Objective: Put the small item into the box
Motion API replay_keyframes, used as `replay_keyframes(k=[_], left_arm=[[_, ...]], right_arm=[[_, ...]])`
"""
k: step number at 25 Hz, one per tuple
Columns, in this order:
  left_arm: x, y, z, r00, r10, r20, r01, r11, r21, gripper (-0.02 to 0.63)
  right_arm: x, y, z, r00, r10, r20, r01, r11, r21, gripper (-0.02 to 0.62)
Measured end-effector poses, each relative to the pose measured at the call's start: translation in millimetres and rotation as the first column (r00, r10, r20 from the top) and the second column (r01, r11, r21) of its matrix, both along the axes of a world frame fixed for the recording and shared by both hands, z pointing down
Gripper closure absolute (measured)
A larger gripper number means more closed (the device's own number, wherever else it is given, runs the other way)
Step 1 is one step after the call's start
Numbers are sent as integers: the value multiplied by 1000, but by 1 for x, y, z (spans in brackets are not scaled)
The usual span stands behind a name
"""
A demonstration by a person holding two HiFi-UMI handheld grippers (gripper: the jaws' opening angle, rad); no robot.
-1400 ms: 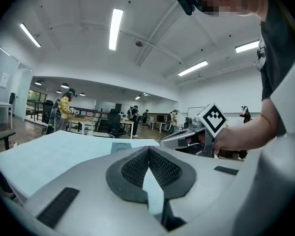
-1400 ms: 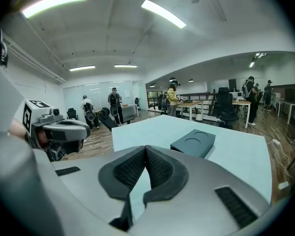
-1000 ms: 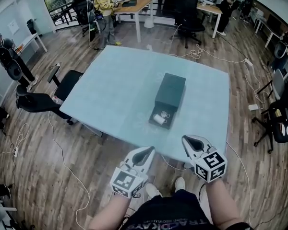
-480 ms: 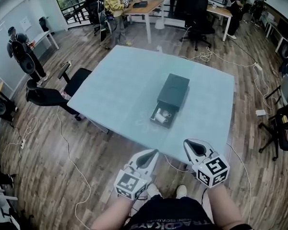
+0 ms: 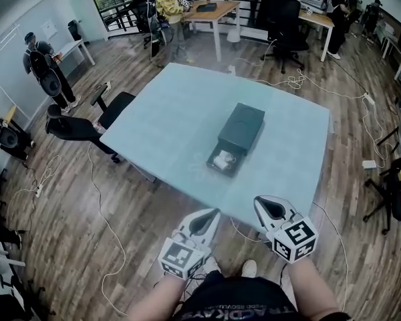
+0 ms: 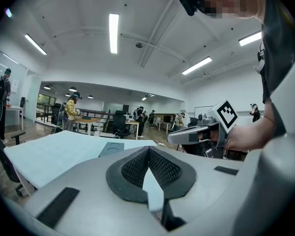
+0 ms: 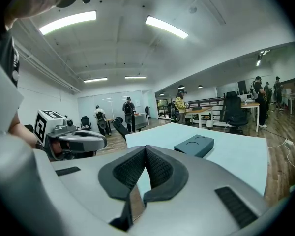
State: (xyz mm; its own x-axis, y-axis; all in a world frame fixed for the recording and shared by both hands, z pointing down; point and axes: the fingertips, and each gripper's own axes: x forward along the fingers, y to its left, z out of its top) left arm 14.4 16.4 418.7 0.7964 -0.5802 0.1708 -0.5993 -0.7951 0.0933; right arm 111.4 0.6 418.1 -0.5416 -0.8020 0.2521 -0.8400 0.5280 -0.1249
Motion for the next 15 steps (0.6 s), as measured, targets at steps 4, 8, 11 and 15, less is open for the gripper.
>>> replay_keyframes(k=[4, 8, 11, 15], left_arm=[[9, 4, 2, 1000, -24, -1, 24, 1000, 1, 572], [15, 8, 3, 999, -41, -1, 41, 999, -2, 572], [19, 8, 2, 999, -47, -2, 47, 999, 0, 572], [20, 7, 1, 999, -52, -2, 52, 999, 2, 572]], right_arm=[[6, 3, 1, 1000, -22, 6, 22, 1000, 3, 577], [11, 4, 2, 999, -42, 12, 42, 999, 5, 577], [13, 4, 2, 999, -50, 15, 50, 999, 8, 577], [13, 2, 0, 998, -56, 15, 56, 998, 11, 577]])
